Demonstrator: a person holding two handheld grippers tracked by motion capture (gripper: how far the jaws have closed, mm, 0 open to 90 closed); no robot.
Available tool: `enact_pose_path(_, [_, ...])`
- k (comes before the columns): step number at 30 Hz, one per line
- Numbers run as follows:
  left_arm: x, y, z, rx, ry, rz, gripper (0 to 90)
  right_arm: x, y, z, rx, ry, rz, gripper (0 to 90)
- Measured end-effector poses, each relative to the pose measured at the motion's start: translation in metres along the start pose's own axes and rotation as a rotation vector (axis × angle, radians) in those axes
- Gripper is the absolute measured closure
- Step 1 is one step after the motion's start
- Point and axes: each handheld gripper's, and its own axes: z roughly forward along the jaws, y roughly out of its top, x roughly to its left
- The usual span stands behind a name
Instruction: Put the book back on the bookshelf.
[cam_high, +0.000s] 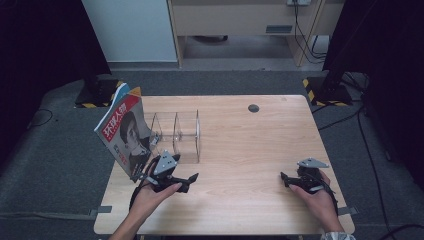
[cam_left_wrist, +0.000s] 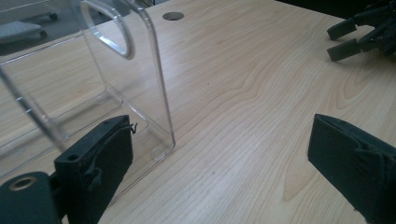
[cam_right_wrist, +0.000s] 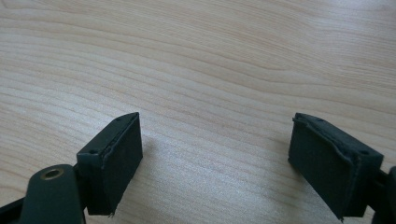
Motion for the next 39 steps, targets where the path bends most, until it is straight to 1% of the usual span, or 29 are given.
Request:
enact_pose_path(4, [-0.004, 0.007, 0.008, -0.007, -0.017, 0.005, 6.3, 0.000, 0.000, 0.000, 0.001, -0.001, -0.002, 17.7])
enact_pose_path(10, [-0.012, 0.014, 0.021, -0.001, -0.043, 0.021, 6.2, 0.000, 0.000, 0.000, 0.001, -0.001, -0.002, 17.7])
enact_pose_path(13, [-0.015, 0.016, 0.027, 0.002, -0.050, 0.026, 6.2, 0.000, 0.000, 0.000, 0.001, -0.001, -0.002, 17.7])
enact_pose_path(17, [-0.019, 0.021, 0.034, 0.000, -0.060, 0.022, 6.2, 0.000, 0.000, -0.001, 0.000, 0.001, -0.001, 17.7])
enact_pose_path(24, [-0.027, 0.029, 0.047, 0.009, -0.083, 0.039, 6.2, 0.000, -0.001, -0.001, 0.002, 0.000, -0.004, 17.7])
enact_pose_path(33, [-0.036, 0.041, 0.064, 0.025, -0.105, 0.056, 5.8, 0.001, -0.002, -0.002, 0.004, 0.003, -0.001, 17.2])
enact_pose_path(37, [-0.040, 0.043, 0.073, 0.033, -0.098, 0.047, 3.8, 0.001, -0.002, -0.002, 0.002, 0.001, -0.003, 16.9])
enact_pose_path(39, [-0.042, 0.043, 0.078, 0.039, -0.104, 0.052, 3.8, 0.001, -0.002, -0.002, 0.003, 0.001, -0.003, 16.9])
